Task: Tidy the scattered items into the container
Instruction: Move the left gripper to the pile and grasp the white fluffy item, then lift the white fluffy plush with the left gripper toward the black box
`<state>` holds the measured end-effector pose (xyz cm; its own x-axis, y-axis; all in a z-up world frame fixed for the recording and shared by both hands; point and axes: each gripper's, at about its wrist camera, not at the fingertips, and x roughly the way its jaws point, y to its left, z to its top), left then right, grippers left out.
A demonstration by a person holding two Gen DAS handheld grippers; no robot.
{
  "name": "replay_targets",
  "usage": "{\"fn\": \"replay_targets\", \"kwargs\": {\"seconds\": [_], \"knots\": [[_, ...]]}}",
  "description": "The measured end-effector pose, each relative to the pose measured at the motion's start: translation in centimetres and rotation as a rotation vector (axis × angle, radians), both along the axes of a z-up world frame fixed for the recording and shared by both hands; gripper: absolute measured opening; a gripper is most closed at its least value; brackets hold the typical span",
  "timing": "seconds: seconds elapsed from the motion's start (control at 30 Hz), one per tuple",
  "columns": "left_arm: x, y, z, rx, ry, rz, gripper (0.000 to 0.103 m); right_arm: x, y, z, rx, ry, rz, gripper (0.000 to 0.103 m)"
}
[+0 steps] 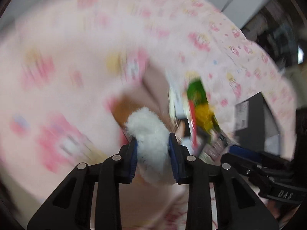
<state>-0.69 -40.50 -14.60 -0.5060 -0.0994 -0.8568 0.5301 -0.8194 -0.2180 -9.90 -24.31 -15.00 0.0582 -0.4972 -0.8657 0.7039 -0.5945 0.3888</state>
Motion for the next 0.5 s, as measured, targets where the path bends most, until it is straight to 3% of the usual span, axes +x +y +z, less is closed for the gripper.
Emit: {"fn": "replay_targets", "kwargs": {"seconds": [0.03,0.07,0.1,0.2,0.23,0.3,0.4,0.5], "knots": [[-0.5,1.3,1.6,-0.169,-0.022,-0.046,0.030,-0.1,0.2,0.3,-0.005,0.007,-0.009,0.041],[-1.0,2.3,2.2,-0.267,-0.044,-0.091,0.030,-0.3,0.3,0.5,-0.008,0.017,-0.021,0.041],[-1.8,3.2,2.3,-0.314,-0.063,-0.138,0.031,-0.5,0.3,0.8,0.003,0.051,-0.040,0.041],[-4.0,5.4,-0.4,-0.347,-0.135,-0.257,0.034,-1.0,0.3,0.8,0.051,0.136,-0.082,0.041],[-4.6,5.6,-1.5,-0.341,-0.160,-0.272,0.036,-1.2,0.4,0.6,0.052,0.126,-0.094,0.041],[-5.0,5.3,-3.1,-0.230,-0.160,-0.289,0.038,-1.5,0.6,0.3,0.053,0.106,-0.106,0.041],[-3.8,4.0,-3.1,-0.013,-0.067,-0.272,0.050,-1.3,0.9,0.1,0.052,0.083,-0.095,0.041],[-1.7,2.6,-2.1,0.094,0.027,-0.253,0.052,-1.3,1.5,-0.1,0.036,0.047,-0.085,0.041]]}}
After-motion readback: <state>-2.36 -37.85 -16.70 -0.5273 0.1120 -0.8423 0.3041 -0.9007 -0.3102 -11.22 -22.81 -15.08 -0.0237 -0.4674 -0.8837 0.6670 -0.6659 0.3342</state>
